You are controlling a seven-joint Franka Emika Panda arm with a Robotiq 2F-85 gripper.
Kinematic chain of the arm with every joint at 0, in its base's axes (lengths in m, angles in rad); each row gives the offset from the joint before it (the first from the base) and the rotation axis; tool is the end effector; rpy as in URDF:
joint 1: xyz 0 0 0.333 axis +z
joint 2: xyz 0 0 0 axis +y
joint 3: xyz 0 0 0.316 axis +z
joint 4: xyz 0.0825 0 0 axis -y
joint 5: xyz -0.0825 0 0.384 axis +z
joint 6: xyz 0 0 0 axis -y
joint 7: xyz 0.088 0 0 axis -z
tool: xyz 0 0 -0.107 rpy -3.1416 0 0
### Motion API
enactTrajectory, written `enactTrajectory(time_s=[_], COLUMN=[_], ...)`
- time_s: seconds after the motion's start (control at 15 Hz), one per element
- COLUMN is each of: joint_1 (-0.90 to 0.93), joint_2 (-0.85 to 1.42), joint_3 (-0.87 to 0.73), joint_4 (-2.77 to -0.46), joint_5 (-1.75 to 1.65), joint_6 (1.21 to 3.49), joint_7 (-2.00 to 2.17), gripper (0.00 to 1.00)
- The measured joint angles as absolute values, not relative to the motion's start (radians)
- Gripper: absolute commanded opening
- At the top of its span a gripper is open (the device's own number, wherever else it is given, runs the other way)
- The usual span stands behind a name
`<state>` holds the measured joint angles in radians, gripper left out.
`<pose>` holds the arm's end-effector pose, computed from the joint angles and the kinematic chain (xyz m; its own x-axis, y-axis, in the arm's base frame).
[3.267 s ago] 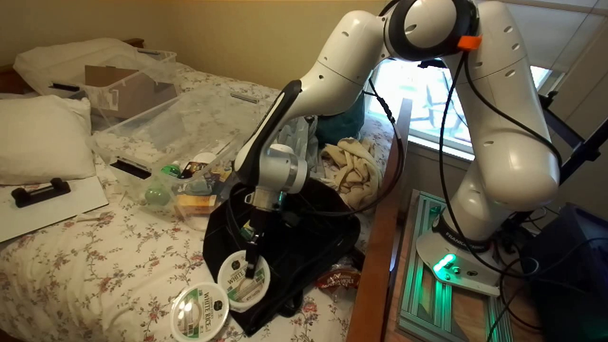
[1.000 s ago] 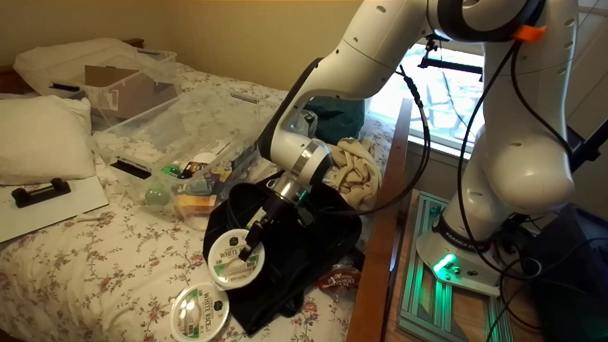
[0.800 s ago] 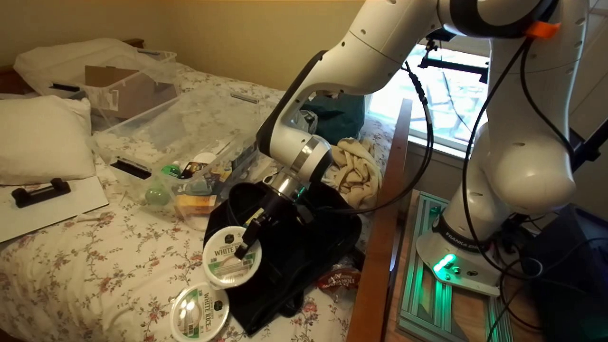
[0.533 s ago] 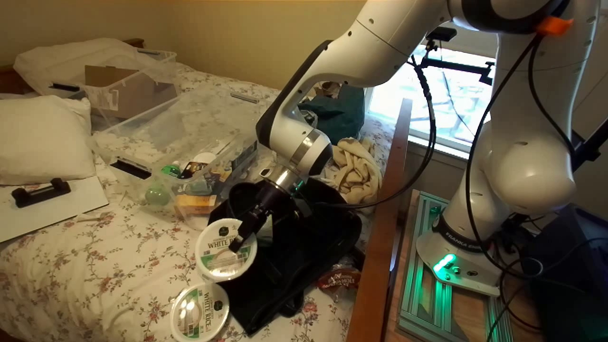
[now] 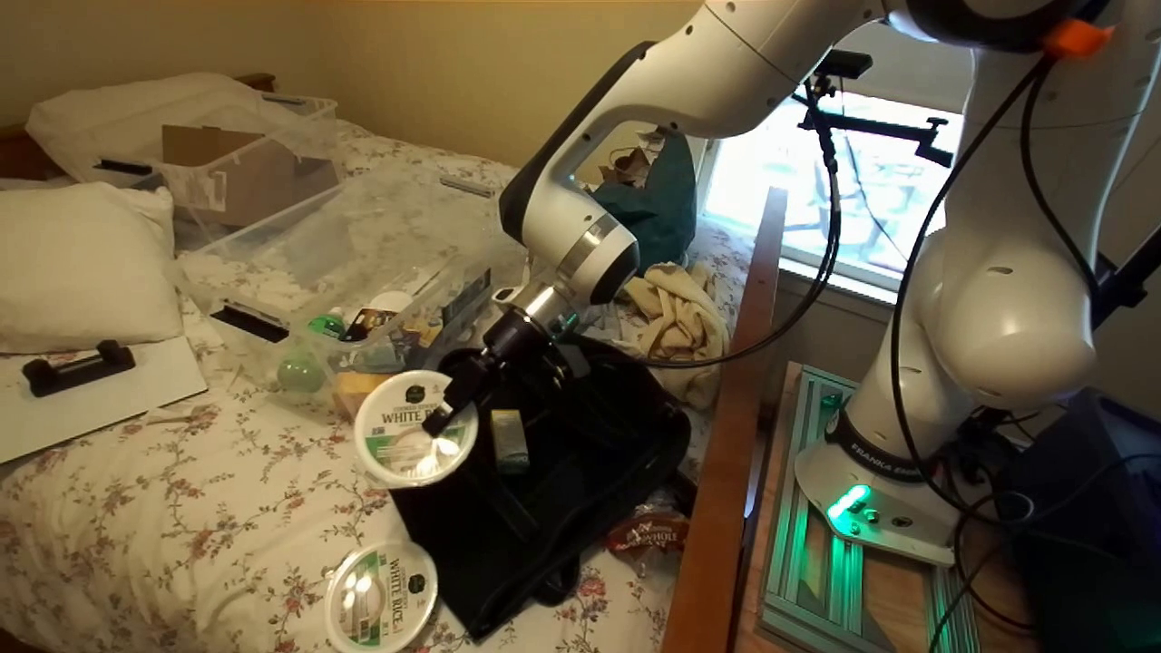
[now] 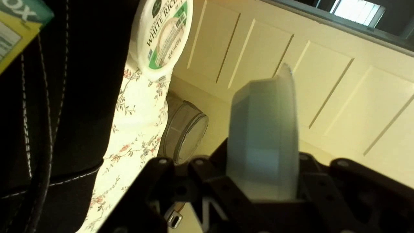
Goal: Move the object on the bed
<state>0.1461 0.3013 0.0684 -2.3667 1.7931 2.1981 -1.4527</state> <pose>0.4706 0.1388 0.1914 0.9334 -0.0998 0.3446 0.2576 -0.4824 -0.8372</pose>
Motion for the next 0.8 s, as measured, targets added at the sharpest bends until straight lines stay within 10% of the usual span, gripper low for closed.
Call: enactTrajectory(time_s=[0.07,0.13,0.8], joint_1=[0.147,0.148,0.110], joint_2=[0.305,0.309,0.310], joint_3=[0.068,0.069,0.046], joint_4=[-2.367,-2.367,-2.360], joint_5=[1.793,1.793,1.874], joint_6=[2.198,2.198,2.144], joint_7=[-1.453,-1.453,-1.392], gripper=[0.32,0.08,0.08])
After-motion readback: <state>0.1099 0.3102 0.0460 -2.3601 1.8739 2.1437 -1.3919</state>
